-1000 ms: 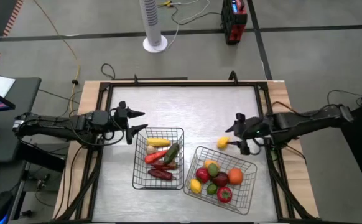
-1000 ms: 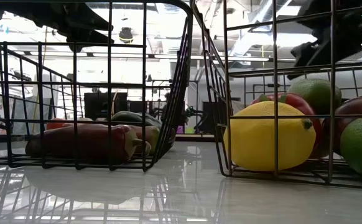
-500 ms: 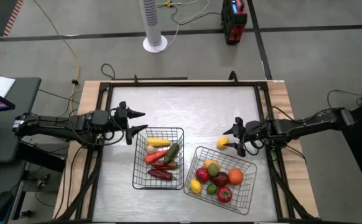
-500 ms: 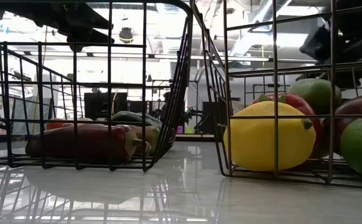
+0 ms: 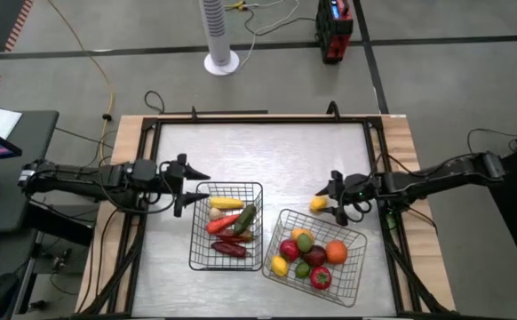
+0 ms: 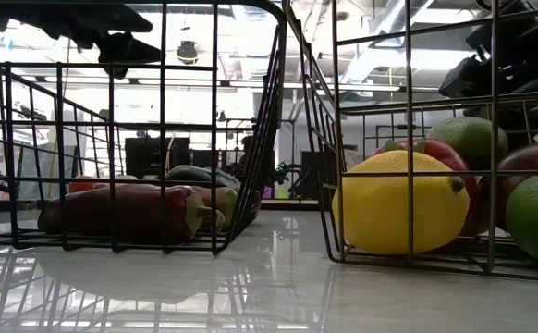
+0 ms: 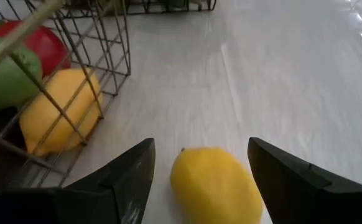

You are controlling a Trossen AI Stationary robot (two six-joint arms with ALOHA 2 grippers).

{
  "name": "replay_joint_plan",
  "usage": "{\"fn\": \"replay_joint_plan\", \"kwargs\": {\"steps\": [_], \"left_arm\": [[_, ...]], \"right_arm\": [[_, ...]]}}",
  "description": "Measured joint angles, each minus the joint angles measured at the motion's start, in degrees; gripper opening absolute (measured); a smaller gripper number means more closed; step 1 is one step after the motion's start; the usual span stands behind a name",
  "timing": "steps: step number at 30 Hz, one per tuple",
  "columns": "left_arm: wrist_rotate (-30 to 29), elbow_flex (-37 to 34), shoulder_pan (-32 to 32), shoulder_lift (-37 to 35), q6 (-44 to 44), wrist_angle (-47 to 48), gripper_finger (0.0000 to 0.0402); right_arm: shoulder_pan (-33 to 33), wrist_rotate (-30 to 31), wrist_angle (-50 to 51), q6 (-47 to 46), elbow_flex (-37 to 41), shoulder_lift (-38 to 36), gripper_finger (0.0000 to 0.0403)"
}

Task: Sort produce into baskets
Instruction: Put the lemon into the right wire basket

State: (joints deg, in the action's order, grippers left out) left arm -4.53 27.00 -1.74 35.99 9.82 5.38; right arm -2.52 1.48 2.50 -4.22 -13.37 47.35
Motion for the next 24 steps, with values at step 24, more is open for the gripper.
{"fn": "replay_joint_plan", "kwargs": {"steps": [24], "left_arm": [[0.76,0.0,-2.25,0.02,0.39,-0.15,0.0263]], "right_arm": [[-1.07,0.08,-3.41,-1.42,-0.02,10.13,0.0378]]}}
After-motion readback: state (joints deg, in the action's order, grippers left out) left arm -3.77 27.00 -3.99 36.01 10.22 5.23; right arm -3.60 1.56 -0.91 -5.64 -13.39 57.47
